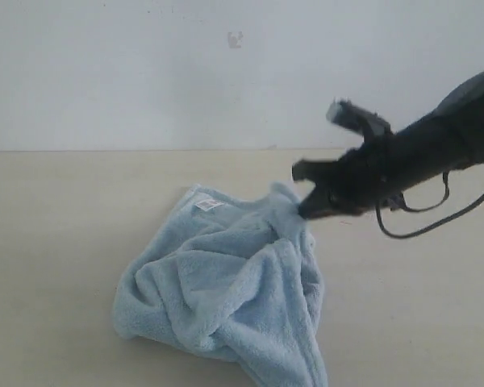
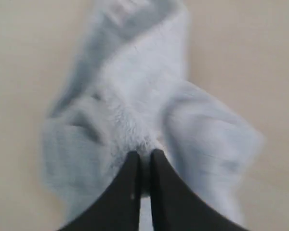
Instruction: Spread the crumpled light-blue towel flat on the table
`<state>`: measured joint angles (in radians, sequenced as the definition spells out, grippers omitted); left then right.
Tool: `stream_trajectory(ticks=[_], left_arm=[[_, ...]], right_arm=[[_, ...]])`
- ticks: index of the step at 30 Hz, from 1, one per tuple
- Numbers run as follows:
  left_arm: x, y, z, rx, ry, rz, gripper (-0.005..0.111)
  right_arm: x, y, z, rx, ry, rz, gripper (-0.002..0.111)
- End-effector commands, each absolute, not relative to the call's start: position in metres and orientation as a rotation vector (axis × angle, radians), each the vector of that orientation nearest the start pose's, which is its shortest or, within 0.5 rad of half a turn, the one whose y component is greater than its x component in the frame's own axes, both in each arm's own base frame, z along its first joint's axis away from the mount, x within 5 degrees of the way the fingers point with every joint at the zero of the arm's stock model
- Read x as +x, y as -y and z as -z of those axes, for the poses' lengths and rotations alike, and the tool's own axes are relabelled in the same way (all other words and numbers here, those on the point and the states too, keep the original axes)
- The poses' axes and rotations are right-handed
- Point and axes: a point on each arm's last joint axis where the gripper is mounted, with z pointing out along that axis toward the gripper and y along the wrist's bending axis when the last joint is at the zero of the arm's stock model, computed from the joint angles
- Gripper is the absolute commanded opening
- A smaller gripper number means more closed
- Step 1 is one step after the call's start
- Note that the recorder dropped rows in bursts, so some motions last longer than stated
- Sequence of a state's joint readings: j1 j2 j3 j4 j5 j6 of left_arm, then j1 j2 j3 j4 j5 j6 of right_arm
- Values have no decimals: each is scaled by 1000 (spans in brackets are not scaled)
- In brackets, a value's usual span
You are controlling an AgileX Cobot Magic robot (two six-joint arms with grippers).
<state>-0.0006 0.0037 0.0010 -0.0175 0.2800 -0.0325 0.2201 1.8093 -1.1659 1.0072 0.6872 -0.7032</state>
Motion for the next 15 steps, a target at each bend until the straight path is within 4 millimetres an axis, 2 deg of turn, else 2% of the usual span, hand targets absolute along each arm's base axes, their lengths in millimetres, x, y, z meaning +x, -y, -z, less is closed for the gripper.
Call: stream_trajectory(ticks=[1,3,5,7,9,11,13,15], left_arm=[[55,1,-188,-30,-1760,47,4],[55,1,-188,-30,-1760,47,4],[55,1,-188,-30,-1760,47,4],[55,1,-188,-30,-1760,47,4],[55,1,-188,-30,-1760,47,4],[55,1,-188,-30,-1760,47,4],[55,1,-188,-30,-1760,47,4],[55,1,-188,-30,-1760,47,4]], right_arm=[[299,-142,-339,-531,-1947,-1277,0],[269,-137,-377,-662,-1793,-1239,0],[246,-132,-396,-742,-1743,-1156,0],[230,-125,-406,-815,-1724,-1029,0],[220,-118,-410,-841,-1751,-901,0],[218,-113,-406,-828,-1805,-815,0],[220,-112,-397,-789,-1845,-814,0],[225,-117,-381,-743,-1895,-890,0]])
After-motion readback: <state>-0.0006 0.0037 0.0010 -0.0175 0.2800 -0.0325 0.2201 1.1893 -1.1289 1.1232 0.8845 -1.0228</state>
